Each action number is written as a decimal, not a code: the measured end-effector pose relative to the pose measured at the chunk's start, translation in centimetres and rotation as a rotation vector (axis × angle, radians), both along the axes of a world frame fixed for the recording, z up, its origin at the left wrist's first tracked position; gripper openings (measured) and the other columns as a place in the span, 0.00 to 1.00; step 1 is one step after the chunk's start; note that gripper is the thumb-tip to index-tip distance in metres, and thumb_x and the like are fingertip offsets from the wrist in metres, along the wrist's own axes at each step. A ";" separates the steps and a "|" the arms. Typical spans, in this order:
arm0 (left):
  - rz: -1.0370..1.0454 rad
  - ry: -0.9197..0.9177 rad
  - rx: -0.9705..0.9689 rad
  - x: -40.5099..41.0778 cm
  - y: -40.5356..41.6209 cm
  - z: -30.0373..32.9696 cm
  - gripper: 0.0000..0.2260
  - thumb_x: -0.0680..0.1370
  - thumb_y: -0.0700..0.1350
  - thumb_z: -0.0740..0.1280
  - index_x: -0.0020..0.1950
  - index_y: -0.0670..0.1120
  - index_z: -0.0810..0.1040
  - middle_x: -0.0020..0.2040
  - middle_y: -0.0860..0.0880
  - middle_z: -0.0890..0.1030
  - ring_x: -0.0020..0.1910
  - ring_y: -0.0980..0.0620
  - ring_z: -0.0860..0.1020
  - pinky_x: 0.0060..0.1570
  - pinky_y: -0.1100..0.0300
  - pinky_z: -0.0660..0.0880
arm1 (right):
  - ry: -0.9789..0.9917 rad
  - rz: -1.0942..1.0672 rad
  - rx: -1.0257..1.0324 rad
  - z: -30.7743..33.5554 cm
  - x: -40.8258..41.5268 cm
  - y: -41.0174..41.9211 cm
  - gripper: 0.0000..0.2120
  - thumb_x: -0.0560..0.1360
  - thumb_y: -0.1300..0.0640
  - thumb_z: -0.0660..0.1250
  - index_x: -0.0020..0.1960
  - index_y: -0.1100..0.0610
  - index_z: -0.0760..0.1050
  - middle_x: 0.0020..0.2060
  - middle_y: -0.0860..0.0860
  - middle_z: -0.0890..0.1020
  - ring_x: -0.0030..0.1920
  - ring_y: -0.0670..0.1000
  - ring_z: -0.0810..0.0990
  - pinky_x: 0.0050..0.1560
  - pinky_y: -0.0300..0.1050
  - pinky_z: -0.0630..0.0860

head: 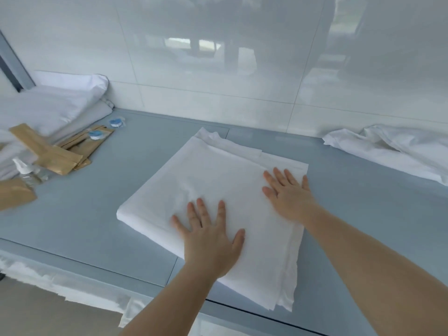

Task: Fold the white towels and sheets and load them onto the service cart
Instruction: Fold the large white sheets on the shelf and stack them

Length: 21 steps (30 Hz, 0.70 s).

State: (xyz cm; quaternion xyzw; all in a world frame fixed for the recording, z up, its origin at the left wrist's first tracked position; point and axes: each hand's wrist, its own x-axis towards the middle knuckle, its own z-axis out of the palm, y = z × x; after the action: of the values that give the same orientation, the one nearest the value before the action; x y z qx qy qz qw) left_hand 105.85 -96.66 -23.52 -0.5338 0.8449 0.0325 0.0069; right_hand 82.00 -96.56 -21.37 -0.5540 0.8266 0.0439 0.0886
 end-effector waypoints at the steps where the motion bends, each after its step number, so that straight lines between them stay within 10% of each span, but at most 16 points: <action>1: 0.031 -0.008 0.003 0.9 -1.5 0.1 0.38 0.68 0.71 0.31 0.76 0.58 0.34 0.78 0.39 0.40 0.76 0.37 0.38 0.64 0.29 0.33 | 0.012 -0.012 0.013 0.1 0.1 -0.4 0.26 0.81 0.39 0.37 0.77 0.41 0.36 0.77 0.43 0.39 0.77 0.49 0.38 0.74 0.61 0.35; 21: 0.257 -0.001 0.024 12.2 -14.7 0.7 0.37 0.66 0.76 0.32 0.74 0.67 0.39 0.79 0.48 0.40 0.76 0.34 0.42 0.66 0.28 0.43 | -0.039 -0.144 -0.122 -2.0 11.5 -5.1 0.33 0.70 0.27 0.33 0.73 0.33 0.33 0.77 0.44 0.36 0.76 0.55 0.34 0.69 0.72 0.36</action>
State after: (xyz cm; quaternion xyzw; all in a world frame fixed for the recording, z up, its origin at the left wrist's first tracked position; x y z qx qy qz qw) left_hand 118.09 -111.34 -22.87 -0.6375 0.7692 0.0430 0.0093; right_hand 93.47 -101.64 -23.39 -0.4981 0.8637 -0.0237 0.0738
